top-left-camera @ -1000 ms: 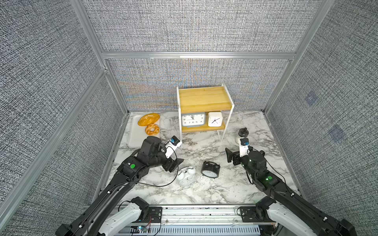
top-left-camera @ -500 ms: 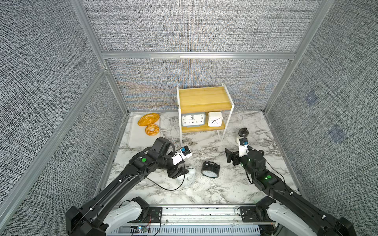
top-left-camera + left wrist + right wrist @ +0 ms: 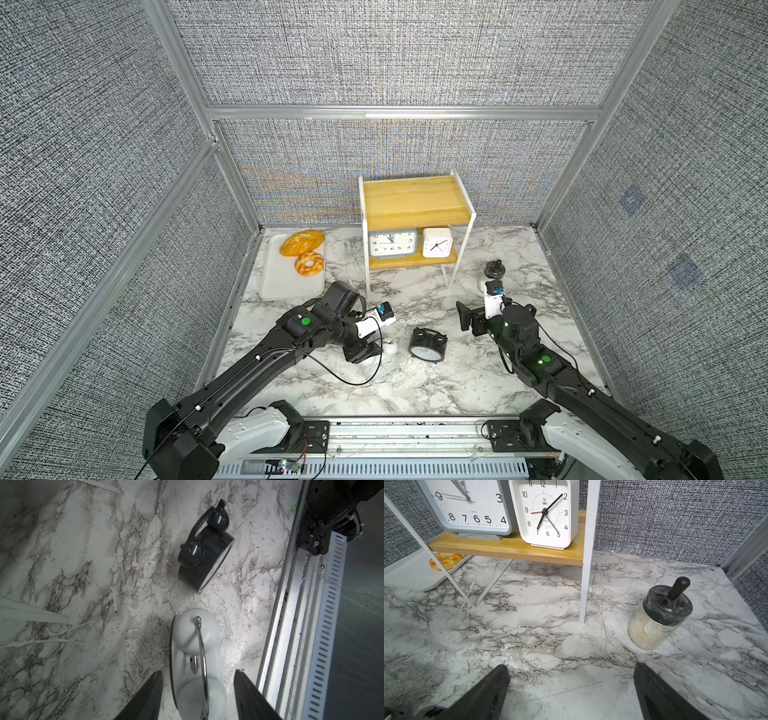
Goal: Place the alarm clocks on the shelf by style
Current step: Pick up the alarm from the center of the board.
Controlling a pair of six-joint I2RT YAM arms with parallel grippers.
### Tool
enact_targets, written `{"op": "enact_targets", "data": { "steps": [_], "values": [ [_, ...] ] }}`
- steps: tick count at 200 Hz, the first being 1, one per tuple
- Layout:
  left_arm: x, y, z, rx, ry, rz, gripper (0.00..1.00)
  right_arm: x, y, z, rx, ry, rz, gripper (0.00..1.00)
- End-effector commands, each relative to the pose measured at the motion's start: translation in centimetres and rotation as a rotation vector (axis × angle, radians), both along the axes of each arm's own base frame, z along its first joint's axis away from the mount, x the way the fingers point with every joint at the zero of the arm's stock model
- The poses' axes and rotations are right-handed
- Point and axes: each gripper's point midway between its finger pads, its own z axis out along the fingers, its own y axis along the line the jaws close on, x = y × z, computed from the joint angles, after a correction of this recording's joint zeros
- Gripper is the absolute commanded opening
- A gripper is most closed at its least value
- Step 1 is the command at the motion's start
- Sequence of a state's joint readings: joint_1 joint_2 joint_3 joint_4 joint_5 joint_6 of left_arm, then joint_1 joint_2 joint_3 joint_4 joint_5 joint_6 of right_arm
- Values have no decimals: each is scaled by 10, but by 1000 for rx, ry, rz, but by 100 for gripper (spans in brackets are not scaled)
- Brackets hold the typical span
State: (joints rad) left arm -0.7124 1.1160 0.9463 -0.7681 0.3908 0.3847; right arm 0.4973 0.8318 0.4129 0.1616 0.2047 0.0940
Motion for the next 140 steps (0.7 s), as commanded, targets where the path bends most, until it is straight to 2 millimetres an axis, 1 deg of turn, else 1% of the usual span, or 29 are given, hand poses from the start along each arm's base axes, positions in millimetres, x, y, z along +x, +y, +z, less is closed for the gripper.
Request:
{"op": "enact_targets", "data": {
  "steps": [1, 15, 38, 53, 60, 68, 78, 82, 88, 93, 103, 140],
  "values": [
    [1, 3, -4, 36, -2, 6, 59, 1, 1, 3, 9, -9, 2, 98],
    [2, 3, -7, 49, -1, 8, 58, 1, 1, 2, 8, -6, 4, 98],
    [1, 3, -12, 69, 18, 3, 53, 0, 1, 1, 9, -4, 4, 98],
    [-2, 1, -11, 65, 31, -11, 45, 0, 1, 0, 7, -1, 3, 98],
    [-3, 0, -11, 63, 38, -17, 43, 0, 1, 0, 6, -1, 2, 98],
    [-4, -1, -11, 59, 40, -22, 37, 1, 1, 0, 6, -1, 2, 98],
    [-4, -2, -11, 57, 42, -25, 34, 1, 1, 0, 5, -1, 2, 98],
    [-4, -2, -11, 57, 45, -26, 31, 1, 1, -1, 5, 0, 3, 98],
    [-5, -3, -11, 57, 48, -29, 29, 1, 1, -1, 4, 2, 3, 98],
    [-5, -3, -11, 58, 50, -28, 26, 1, 1, -1, 4, 1, 2, 98],
    [-4, -3, -13, 63, 53, -27, 25, 1, 1, -1, 3, 3, 2, 98],
    [-1, 1, -19, 100, 43, -13, 25, 0, 1, -1, 3, 3, 4, 98]
  ]
}}
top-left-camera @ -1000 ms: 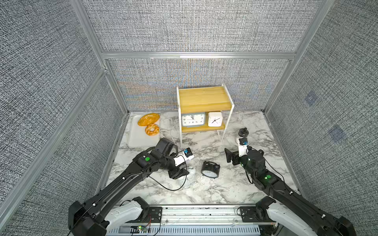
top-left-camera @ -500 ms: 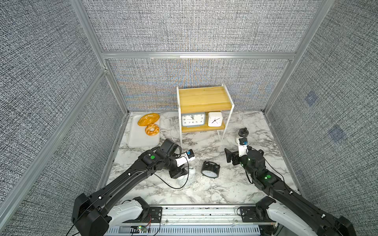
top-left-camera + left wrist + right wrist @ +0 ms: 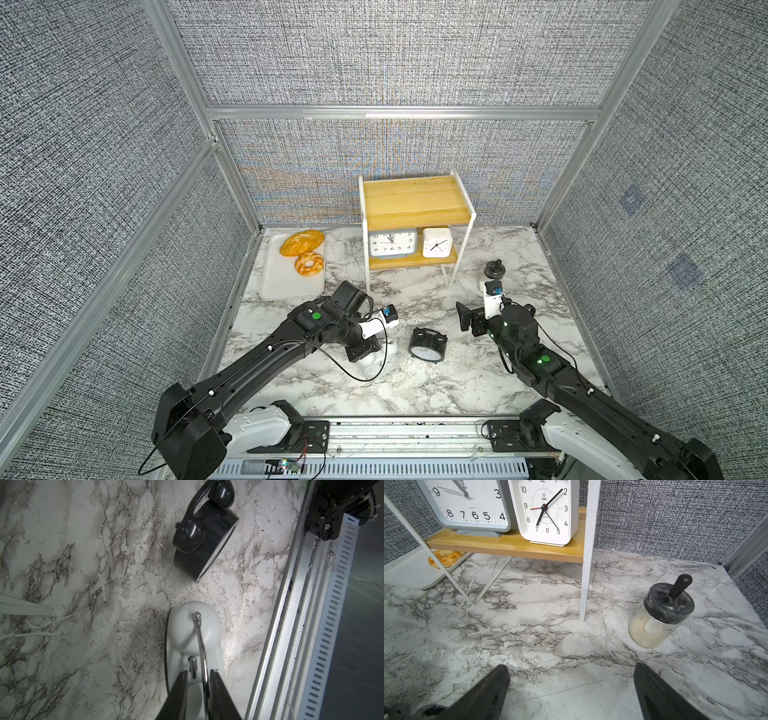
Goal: Place the alarm clocks on the shelf by style
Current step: Pick up the alarm from the center of the board.
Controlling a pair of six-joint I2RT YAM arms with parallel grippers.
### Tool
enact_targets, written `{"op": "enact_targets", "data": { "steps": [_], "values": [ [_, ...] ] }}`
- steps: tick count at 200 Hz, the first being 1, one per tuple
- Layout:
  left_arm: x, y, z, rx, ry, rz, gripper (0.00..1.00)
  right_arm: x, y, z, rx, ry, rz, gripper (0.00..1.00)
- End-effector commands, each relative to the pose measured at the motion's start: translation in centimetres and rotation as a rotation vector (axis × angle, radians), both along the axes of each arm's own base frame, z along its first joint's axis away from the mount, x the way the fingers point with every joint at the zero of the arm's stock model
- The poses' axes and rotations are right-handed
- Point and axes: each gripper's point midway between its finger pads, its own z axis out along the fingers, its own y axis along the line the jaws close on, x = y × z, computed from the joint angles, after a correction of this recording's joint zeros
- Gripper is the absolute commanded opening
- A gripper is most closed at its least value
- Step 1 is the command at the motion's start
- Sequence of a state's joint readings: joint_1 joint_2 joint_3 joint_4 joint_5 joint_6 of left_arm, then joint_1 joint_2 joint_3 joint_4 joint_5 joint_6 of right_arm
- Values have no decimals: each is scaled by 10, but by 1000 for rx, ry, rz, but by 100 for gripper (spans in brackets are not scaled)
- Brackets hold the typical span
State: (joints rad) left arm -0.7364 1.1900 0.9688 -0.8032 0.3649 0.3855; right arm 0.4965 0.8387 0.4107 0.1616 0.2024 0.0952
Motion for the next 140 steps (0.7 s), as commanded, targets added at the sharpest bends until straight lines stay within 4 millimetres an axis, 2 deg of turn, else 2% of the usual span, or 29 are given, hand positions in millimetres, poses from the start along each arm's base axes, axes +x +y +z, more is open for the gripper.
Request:
{"op": "enact_targets", "data": {
  "steps": [1, 19, 41, 76, 112, 140],
  "values": [
    [1, 3, -2, 26, -6, -2, 25, 0, 1, 2, 6, -6, 3, 98],
    [2, 3, 0, 25, -14, -3, 21, 0, 1, 3, 7, -7, 2, 98],
    [3, 2, 6, 13, -27, -6, 0, -1, 2, 5, 10, -10, 13, 98],
    [3, 0, 30, -38, -98, -35, 0, -3, 17, 17, 13, -36, 106, 98],
    [11, 0, 64, -89, -213, -38, 0, -12, 57, 44, -8, -101, 361, 98],
    [6, -4, 88, -120, -252, -106, 0, -33, 98, 57, -50, -147, 667, 97]
  ]
}}
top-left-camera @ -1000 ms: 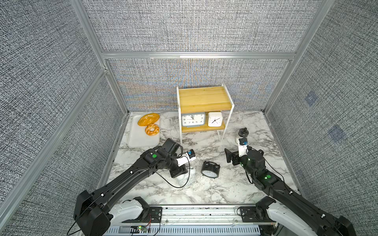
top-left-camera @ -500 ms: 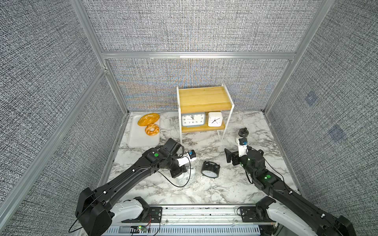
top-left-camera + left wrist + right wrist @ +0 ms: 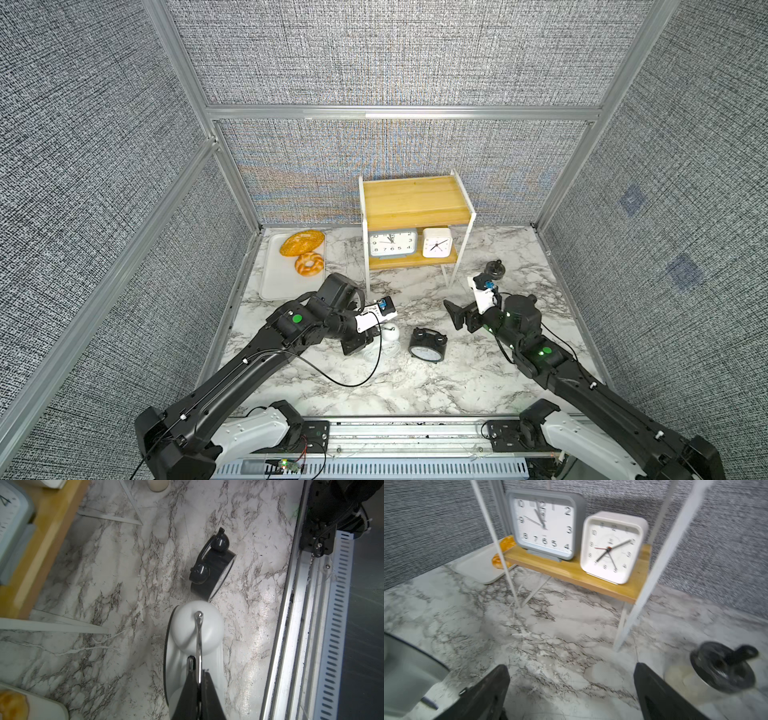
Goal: Place the alarm clocks on the shelf by style
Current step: Pick up the alarm from the center of the board.
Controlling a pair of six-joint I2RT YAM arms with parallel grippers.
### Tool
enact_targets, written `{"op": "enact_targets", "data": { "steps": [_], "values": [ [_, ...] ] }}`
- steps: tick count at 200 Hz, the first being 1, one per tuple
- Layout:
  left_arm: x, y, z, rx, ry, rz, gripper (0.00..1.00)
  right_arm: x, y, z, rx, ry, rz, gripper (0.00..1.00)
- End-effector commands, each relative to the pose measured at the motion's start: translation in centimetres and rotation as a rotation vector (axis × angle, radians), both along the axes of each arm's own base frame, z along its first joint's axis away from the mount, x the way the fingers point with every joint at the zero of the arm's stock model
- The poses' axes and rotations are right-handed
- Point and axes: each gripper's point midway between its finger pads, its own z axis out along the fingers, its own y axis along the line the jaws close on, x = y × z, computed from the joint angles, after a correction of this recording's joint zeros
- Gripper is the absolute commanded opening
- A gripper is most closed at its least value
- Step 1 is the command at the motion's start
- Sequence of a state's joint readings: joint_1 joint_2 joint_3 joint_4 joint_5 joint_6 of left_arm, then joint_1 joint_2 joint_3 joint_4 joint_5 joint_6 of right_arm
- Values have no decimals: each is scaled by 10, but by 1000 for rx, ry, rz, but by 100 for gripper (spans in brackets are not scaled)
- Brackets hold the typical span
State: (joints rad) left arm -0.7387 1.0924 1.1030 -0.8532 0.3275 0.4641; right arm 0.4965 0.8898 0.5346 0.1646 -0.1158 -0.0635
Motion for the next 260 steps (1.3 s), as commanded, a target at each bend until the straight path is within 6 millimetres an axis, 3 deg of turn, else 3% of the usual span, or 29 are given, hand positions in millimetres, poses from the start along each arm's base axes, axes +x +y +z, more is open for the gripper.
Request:
{"op": "enact_targets", "data": {
  "steps": [1, 37, 53, 57, 83, 165, 260],
  "values": [
    [-2, -4, 20, -27, -53, -64, 0, -27, 41, 14, -38, -68, 327, 97],
    [-2, -6, 38, 11, -59, -125, 0, -59, 80, 30, -40, -42, 672, 97],
    [0, -8, 43, 27, -48, -138, 0, -71, 91, 26, -57, -19, 765, 96],
    [1, -9, 45, 27, -47, -141, 0, -71, 94, 38, -57, -43, 780, 96],
    [3, -15, 52, 34, -21, -156, 0, -84, 106, 41, -67, -49, 878, 96],
    [9, -28, 65, 11, -21, -194, 0, -91, 125, 39, -63, 2, 943, 92],
    [8, -33, 68, -16, -27, -207, 0, -78, 137, 40, -25, 46, 888, 82]
  ]
}}
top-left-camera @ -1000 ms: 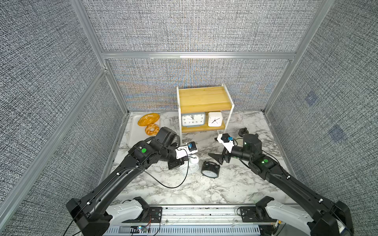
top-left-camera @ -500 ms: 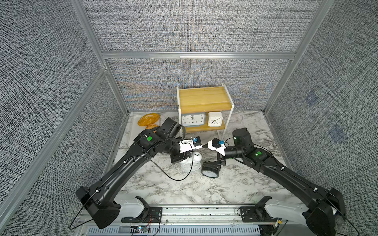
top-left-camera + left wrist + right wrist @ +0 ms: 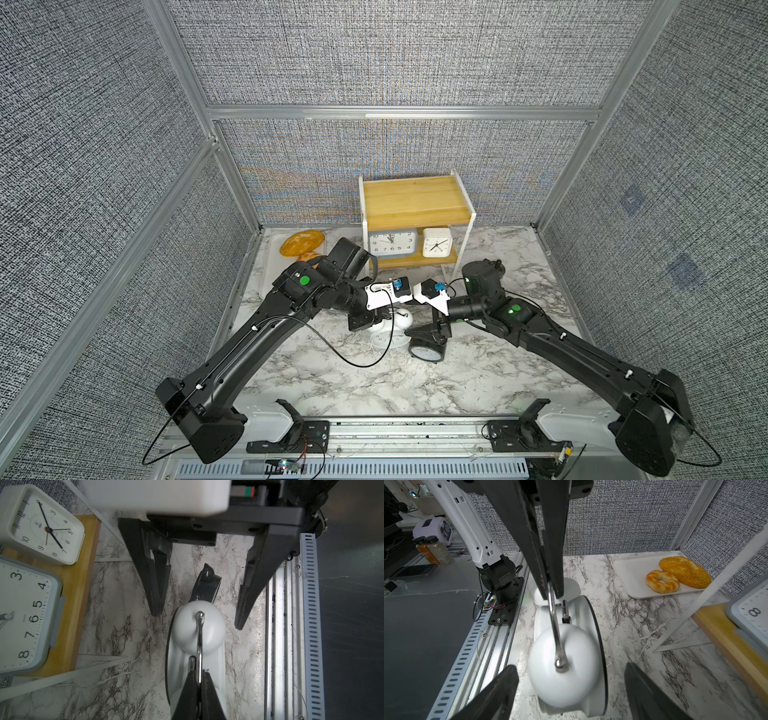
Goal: Place the alarm clocks on the shelf by style
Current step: Pick up the alarm from the center of the board.
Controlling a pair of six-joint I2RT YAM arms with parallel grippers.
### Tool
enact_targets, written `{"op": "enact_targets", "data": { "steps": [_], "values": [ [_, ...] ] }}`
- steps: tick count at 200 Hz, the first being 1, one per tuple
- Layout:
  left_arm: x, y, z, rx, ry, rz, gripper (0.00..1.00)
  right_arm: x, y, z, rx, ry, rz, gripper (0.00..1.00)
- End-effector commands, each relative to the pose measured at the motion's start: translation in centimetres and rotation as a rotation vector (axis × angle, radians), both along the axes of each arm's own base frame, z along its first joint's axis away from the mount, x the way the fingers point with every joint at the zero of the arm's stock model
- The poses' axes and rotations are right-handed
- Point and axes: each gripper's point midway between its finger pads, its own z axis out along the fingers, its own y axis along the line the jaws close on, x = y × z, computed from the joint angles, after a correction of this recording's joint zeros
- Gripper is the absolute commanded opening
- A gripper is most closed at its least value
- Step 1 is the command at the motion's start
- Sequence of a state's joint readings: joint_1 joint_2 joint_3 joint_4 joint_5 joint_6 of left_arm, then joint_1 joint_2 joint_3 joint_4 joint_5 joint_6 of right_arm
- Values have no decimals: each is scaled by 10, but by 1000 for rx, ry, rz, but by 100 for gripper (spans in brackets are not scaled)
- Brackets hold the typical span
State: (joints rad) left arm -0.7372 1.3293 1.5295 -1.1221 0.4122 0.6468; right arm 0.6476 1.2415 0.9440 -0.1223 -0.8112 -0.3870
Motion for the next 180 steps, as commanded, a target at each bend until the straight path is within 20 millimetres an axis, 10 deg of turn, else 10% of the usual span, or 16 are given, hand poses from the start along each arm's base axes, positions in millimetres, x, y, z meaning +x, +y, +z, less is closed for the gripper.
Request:
{"op": "enact_targets", "data": {
  "steps": [1, 180],
  "values": [
    [-1, -7, 8, -48, -12, -22, 0, 4, 3, 7, 22, 0, -13, 82],
    [9, -9, 5, -47, -43, 3, 0, 7, 10, 2, 12, 25, -18, 68]
  ]
}}
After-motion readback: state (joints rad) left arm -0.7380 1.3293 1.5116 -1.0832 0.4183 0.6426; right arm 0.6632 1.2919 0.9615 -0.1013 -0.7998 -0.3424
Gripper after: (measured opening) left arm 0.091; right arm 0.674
